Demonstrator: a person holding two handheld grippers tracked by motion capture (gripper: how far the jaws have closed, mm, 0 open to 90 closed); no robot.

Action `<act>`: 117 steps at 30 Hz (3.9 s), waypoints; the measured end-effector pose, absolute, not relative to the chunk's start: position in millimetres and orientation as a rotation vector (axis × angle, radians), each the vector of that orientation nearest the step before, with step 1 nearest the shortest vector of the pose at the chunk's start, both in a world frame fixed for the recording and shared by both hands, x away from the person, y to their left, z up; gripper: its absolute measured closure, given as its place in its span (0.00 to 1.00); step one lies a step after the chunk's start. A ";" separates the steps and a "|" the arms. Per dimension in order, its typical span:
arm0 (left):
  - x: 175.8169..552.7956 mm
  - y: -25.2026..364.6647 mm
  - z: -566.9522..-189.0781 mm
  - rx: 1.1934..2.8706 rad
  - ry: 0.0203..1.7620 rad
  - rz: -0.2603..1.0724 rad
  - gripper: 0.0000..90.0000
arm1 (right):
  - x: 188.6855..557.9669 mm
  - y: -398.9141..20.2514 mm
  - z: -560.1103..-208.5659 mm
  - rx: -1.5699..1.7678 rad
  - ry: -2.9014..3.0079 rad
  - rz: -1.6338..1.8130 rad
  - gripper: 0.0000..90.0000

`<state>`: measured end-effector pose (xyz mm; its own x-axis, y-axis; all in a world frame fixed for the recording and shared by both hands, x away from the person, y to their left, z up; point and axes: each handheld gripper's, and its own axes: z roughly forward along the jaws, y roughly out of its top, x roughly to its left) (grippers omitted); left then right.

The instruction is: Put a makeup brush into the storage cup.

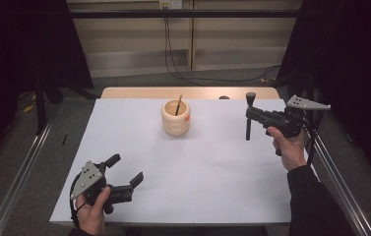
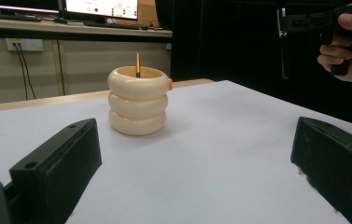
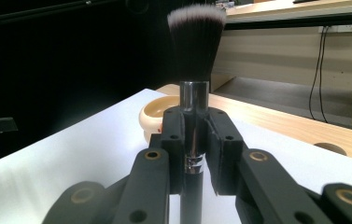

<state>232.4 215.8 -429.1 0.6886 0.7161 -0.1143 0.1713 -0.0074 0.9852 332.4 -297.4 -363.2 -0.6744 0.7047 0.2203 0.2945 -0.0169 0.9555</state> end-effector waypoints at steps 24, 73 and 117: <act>252.1 180.9 -413.0 1.590 0.643 0.438 0.02 | 329.3 -282.0 -358.2 0.987 1.971 1.793 0.87; 288.0 90.2 -386.9 1.598 0.441 0.298 0.02 | 319.1 -234.2 -348.8 0.859 2.070 1.874 0.87; 318.0 29.6 -379.4 1.686 0.488 0.269 0.36 | 309.5 -202.1 -345.3 0.756 2.103 1.930 0.87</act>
